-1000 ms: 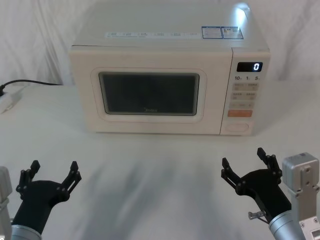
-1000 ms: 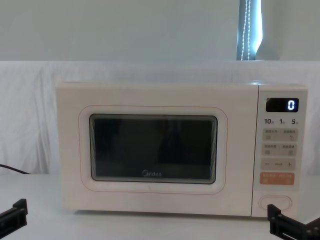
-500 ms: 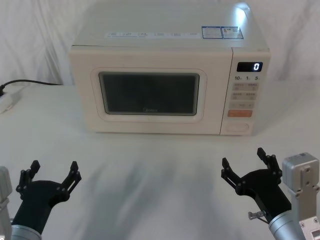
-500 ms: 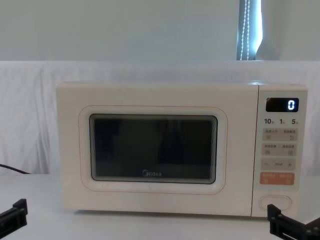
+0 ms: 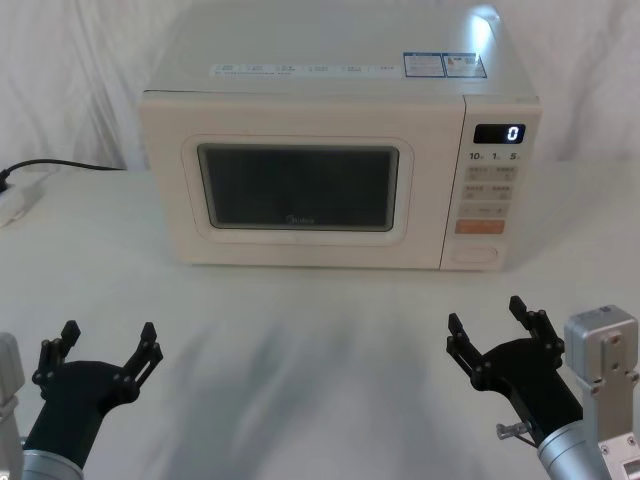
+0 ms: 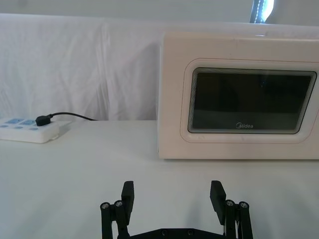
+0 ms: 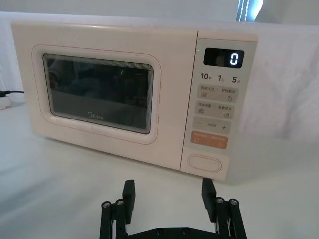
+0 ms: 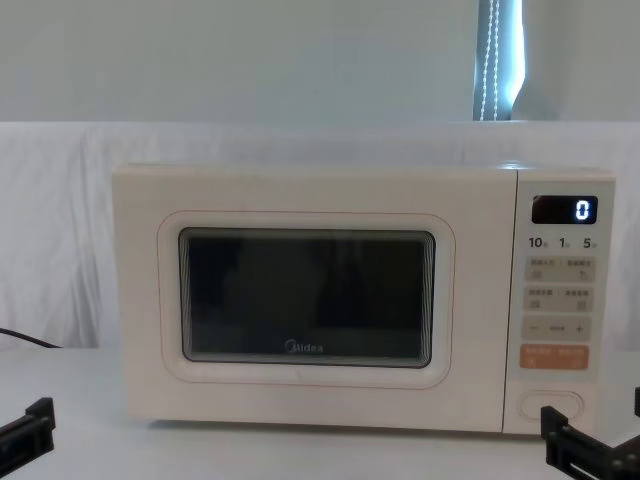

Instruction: Press the button to open the microwave door with one hand; close the microwave door with the other hand.

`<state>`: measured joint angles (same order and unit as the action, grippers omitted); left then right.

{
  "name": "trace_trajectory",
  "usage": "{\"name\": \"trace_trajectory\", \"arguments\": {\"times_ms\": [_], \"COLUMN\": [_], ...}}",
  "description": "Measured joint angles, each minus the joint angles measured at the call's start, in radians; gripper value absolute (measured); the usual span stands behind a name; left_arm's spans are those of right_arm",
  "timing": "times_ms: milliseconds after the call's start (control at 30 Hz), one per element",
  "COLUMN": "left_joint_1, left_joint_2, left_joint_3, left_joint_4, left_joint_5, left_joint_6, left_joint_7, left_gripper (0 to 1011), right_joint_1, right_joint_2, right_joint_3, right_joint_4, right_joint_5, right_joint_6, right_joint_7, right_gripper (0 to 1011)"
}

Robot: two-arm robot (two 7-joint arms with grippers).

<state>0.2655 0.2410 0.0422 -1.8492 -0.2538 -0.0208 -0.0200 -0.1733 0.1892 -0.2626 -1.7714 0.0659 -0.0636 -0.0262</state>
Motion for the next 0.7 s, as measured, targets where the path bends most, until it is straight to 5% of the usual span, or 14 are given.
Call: {"name": "trace_trajectory", "arguments": {"times_ms": [700], "left_joint_1": [0.000], "left_joint_2": [0.000], "left_joint_3": [0.000], "left_joint_4": [0.000], "left_joint_5": [0.000], "left_joint_6": [0.000], "left_joint_7": [0.000], "left_gripper": [1001], "right_joint_1": [0.000], "right_joint_2": [0.000], "right_joint_3": [0.000], "right_joint_4": [0.000], "right_joint_5": [0.000], "right_joint_6": [0.000], "right_joint_7": [0.000], "right_gripper": [269]}}
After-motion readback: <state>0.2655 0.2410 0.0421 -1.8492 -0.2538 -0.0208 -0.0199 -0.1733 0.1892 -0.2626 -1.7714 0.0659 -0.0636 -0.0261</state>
